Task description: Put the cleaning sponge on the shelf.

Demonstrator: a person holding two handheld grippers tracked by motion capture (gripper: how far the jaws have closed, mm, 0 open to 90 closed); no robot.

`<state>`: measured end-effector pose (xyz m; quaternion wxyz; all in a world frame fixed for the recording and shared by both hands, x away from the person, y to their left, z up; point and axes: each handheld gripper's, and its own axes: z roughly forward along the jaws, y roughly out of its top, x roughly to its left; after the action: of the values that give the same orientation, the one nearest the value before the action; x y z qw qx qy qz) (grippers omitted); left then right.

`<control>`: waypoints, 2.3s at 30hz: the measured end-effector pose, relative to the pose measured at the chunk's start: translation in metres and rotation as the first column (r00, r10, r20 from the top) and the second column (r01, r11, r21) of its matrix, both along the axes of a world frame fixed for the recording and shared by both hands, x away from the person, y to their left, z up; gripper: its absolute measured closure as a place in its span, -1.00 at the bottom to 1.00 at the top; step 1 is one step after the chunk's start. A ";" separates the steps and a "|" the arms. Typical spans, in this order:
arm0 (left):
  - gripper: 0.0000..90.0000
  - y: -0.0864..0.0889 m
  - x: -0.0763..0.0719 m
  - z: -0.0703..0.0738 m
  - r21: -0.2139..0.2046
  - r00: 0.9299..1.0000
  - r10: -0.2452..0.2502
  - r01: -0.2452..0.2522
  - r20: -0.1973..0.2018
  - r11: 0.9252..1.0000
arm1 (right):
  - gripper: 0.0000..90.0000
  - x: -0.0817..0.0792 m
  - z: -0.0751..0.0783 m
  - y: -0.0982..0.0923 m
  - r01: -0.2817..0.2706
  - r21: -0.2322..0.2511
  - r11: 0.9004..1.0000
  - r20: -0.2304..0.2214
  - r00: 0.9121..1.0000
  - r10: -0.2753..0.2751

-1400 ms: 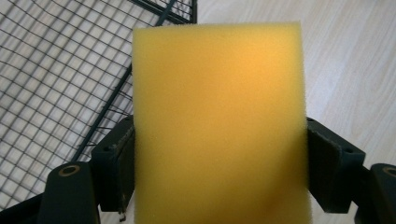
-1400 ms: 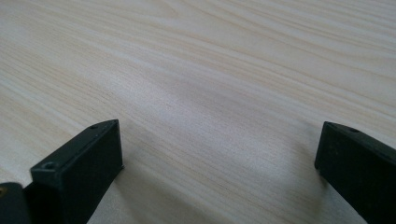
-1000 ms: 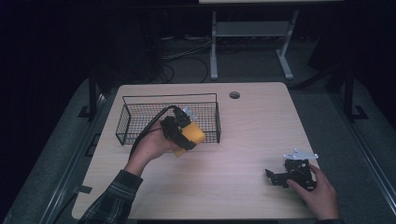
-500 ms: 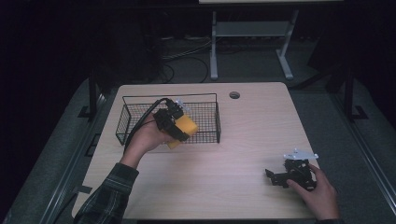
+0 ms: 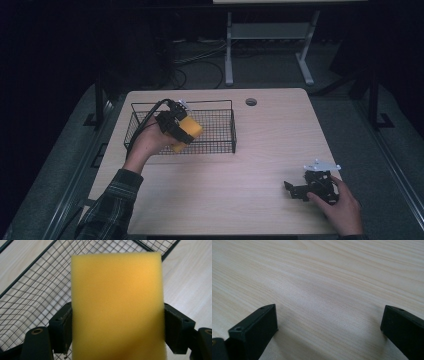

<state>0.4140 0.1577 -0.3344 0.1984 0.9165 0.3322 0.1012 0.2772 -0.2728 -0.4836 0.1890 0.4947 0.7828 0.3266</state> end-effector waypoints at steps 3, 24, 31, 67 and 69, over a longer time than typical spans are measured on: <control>-0.49 0.005 0.003 0.000 -0.003 1.000 0.017 -0.017 -0.002 1.000 | -1.00 0.000 0.000 0.000 0.000 0.000 1.000 0.001 1.000 0.001; -0.49 0.050 0.028 -0.005 -0.007 0.989 0.147 -0.147 0.010 0.989 | -1.00 0.000 0.000 0.000 -0.001 -0.001 1.000 0.001 1.000 0.001; -0.49 0.063 0.035 -0.006 -0.006 0.983 0.184 -0.184 0.016 0.983 | -1.00 0.000 0.000 0.000 -0.001 -0.001 1.000 0.001 1.000 0.001; -0.49 0.109 0.064 -0.038 0.008 0.955 0.297 -0.297 0.020 0.955 | -1.00 0.000 0.000 0.000 0.000 0.001 1.000 0.000 1.000 0.000; -0.49 0.109 0.066 -0.043 0.023 0.956 0.292 -0.292 0.009 0.956 | -1.00 0.000 0.000 0.000 0.000 0.001 1.000 0.001 1.000 0.000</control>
<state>0.4800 0.2665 -0.3779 0.1711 0.8594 0.4621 0.1361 0.2772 -0.2728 -0.4836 0.1889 0.4949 0.7825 0.3272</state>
